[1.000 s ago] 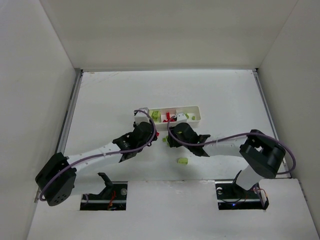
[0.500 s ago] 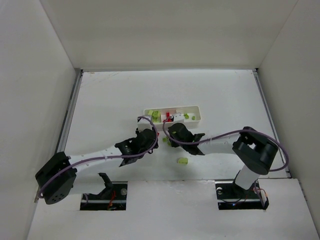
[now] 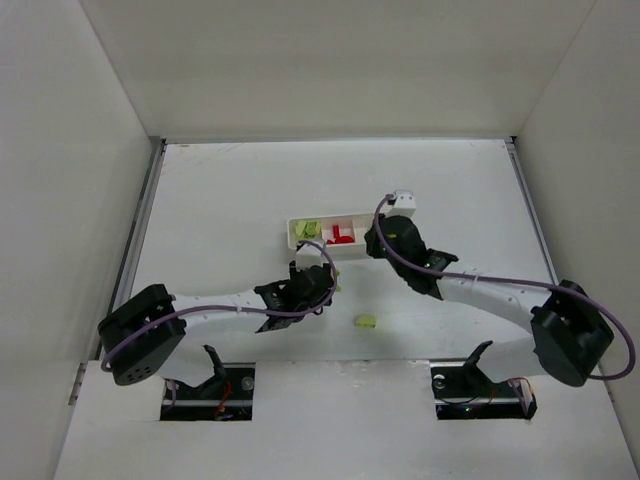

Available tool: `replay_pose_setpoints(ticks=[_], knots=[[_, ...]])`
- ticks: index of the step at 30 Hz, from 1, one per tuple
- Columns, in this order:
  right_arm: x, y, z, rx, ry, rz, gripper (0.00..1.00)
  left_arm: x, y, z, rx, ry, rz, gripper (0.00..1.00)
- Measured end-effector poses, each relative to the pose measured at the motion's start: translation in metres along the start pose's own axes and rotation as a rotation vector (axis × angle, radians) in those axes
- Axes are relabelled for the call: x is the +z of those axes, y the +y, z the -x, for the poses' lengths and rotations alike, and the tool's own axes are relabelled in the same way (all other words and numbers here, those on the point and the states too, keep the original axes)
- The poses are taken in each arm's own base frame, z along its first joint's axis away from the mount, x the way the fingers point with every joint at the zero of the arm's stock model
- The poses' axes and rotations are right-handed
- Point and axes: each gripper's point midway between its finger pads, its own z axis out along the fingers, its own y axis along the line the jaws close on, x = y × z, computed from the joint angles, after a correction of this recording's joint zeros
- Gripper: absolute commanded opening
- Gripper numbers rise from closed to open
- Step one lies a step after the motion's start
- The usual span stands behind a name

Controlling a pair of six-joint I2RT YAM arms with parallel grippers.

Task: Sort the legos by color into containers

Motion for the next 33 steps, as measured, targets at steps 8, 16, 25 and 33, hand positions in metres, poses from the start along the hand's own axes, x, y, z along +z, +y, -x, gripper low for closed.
replay_pose_setpoints(ticks=[8,16,25,33], knots=[[0.042,-0.05,0.013,0.035,-0.003,-0.191,0.41,0.015,-0.014,0.007,-0.004,-0.017,-0.001,0.42],[0.037,-0.055,0.028,0.058,-0.036,-0.196,0.57,0.033,-0.019,0.0,0.024,0.002,0.022,0.38],[0.003,-0.047,0.018,0.067,-0.07,-0.114,0.56,0.045,-0.013,-0.004,0.038,0.01,0.064,0.34],[-0.004,-0.032,-0.007,0.045,-0.025,-0.052,0.55,0.058,-0.014,0.005,0.044,-0.019,0.093,0.19]])
